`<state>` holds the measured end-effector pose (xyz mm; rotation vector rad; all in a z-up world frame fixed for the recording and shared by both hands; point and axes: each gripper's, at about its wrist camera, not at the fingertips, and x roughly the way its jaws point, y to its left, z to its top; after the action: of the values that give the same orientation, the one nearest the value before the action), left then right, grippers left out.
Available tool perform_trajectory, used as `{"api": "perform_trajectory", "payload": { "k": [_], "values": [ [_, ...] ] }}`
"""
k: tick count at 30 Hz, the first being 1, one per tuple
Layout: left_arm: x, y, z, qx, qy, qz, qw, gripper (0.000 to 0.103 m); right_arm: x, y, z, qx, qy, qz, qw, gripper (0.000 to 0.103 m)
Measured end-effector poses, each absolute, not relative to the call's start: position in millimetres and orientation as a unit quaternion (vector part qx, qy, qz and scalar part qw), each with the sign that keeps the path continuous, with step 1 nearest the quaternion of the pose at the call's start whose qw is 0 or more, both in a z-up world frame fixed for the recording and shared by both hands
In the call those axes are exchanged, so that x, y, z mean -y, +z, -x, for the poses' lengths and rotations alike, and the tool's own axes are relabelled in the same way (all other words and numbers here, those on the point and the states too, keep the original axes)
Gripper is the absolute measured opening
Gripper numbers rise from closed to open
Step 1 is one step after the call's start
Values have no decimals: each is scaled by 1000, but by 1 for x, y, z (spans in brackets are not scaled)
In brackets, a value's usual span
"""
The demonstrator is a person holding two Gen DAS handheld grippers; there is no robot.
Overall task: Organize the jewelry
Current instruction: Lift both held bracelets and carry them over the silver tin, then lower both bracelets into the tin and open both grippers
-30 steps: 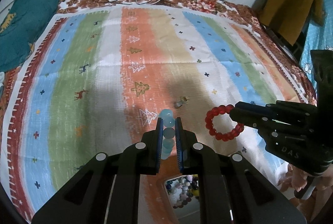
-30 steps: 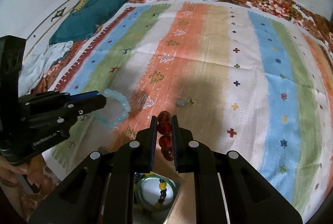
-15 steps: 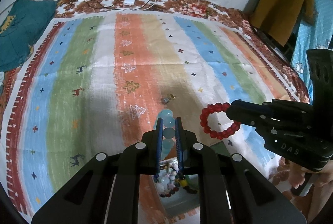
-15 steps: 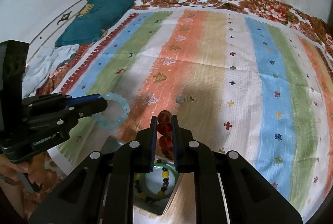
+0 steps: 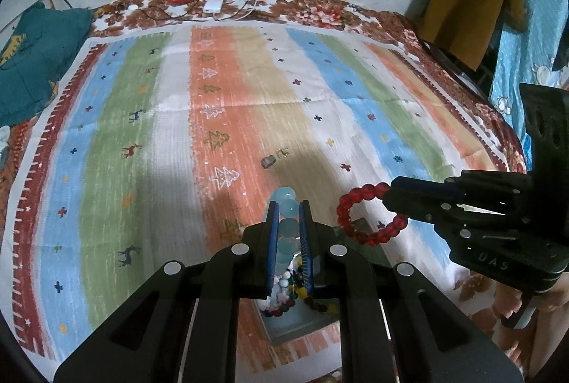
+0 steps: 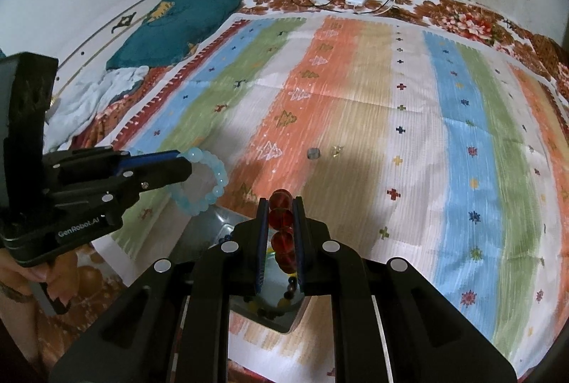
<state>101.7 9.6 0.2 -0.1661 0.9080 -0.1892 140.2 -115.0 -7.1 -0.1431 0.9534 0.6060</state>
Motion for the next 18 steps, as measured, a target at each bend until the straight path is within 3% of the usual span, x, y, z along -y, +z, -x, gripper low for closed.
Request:
{"api": "perform_trajectory", "payload": {
  "k": [18],
  "values": [
    [0, -2, -74, -436, -99, 76, 891, 11, 116, -14, -113, -456, 301, 81, 834, 14]
  ]
}}
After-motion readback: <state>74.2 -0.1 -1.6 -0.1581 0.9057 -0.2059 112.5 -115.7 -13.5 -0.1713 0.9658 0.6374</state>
